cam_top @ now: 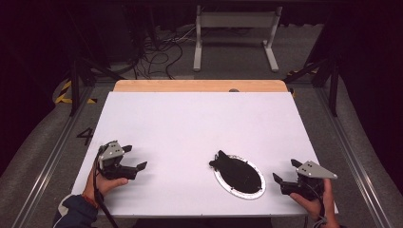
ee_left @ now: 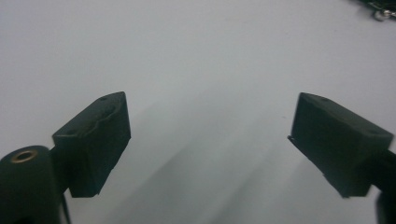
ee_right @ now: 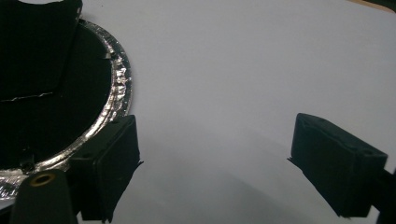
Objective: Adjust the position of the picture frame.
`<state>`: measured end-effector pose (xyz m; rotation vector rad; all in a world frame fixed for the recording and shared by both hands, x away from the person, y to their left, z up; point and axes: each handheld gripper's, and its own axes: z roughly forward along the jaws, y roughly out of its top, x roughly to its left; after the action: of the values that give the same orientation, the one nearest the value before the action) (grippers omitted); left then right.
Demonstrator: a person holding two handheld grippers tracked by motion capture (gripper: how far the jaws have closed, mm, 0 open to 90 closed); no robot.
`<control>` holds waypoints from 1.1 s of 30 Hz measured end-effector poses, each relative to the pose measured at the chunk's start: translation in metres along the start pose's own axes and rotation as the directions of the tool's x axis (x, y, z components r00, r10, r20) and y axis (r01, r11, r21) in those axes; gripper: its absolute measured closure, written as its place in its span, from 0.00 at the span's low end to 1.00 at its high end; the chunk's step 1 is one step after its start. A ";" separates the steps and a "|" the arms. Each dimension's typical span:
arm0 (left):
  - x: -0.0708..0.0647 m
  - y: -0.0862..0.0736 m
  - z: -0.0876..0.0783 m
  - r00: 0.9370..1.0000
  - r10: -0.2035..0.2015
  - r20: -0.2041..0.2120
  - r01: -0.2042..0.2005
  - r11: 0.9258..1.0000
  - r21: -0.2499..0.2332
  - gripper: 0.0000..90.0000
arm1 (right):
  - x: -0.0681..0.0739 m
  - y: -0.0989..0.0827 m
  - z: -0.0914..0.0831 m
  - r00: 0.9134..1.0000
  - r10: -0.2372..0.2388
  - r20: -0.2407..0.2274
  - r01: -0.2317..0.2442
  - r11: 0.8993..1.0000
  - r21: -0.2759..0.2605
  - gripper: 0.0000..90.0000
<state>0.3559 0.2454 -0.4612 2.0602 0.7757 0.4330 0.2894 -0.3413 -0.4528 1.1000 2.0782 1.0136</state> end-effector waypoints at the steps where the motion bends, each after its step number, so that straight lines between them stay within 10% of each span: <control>1: -0.006 -0.001 0.000 0.999 0.037 -0.016 -0.036 0.999 0.017 0.17 | 0.001 0.000 0.000 1.000 -0.003 -0.031 0.004 1.000 0.007 0.19; 9: -0.009 0.001 0.003 0.999 0.051 0.010 -0.051 0.999 0.020 0.26 | 0.014 0.001 0.001 0.987 -0.039 -0.155 0.045 0.998 0.038 0.25; 21: -0.026 0.027 0.016 0.980 0.151 0.127 -0.152 0.988 -0.004 0.92 | 0.031 0.000 -0.004 0.961 -0.082 -0.262 0.105 0.992 0.074 0.52; 33: -0.044 0.064 0.063 0.958 0.179 0.222 -0.182 0.983 -0.003 0.98 | 0.041 -0.002 -0.002 0.949 -0.081 -0.303 0.117 0.988 0.102 0.47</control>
<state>0.3817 0.1498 -0.4444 2.1600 0.4612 0.2895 0.2666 -0.3075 -0.4588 0.9322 2.4368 1.0726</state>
